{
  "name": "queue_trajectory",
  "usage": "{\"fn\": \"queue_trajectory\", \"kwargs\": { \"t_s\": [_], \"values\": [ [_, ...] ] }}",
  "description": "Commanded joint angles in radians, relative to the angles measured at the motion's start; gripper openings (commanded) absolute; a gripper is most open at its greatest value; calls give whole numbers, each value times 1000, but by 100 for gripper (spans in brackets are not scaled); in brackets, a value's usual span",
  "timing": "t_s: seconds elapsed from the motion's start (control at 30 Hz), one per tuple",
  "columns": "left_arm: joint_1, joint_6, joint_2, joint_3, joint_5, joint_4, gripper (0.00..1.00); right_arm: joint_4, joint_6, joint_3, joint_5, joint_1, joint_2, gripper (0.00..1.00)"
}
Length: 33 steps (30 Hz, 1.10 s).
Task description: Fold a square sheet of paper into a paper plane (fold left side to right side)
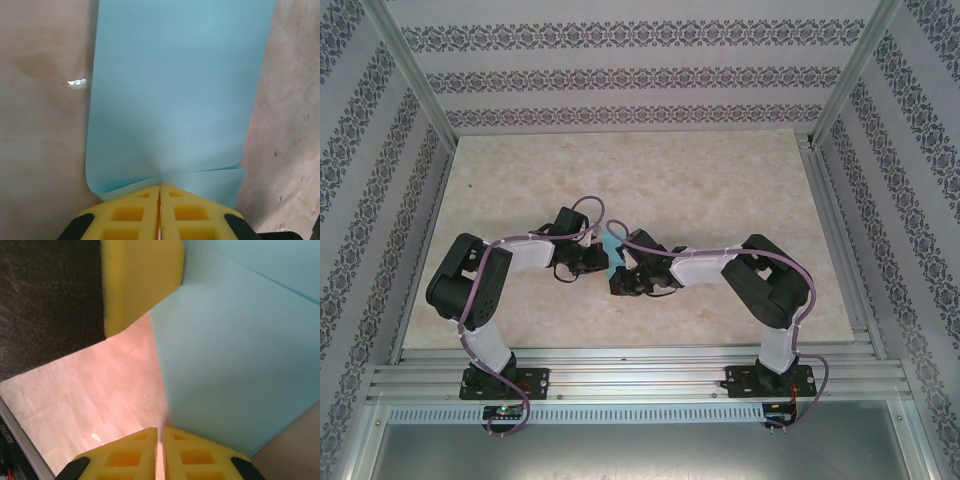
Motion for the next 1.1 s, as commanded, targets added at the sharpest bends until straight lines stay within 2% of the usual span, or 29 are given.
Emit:
{"fn": "queue_trajectory", "kwargs": {
  "t_s": [0.0, 0.43, 0.7, 0.87, 1.07],
  "values": [
    [5, 34, 65, -40, -116, -47, 9, -164, -11, -70, -28, 46, 10, 12],
    [4, 34, 56, -36, -124, -61, 9, -193, -29, -125, -61, 31, -59, 12],
    [-1, 32, 34, -37, -115, -64, 9, -75, -20, -74, -146, -46, -163, 13],
    [-4, 30, 31, -29, -113, -68, 9, -22, 5, -11, -169, -39, -103, 13],
    [-6, 28, 31, -29, -112, -64, 9, -27, 4, 15, -106, -42, -22, 13]
  ]
}}
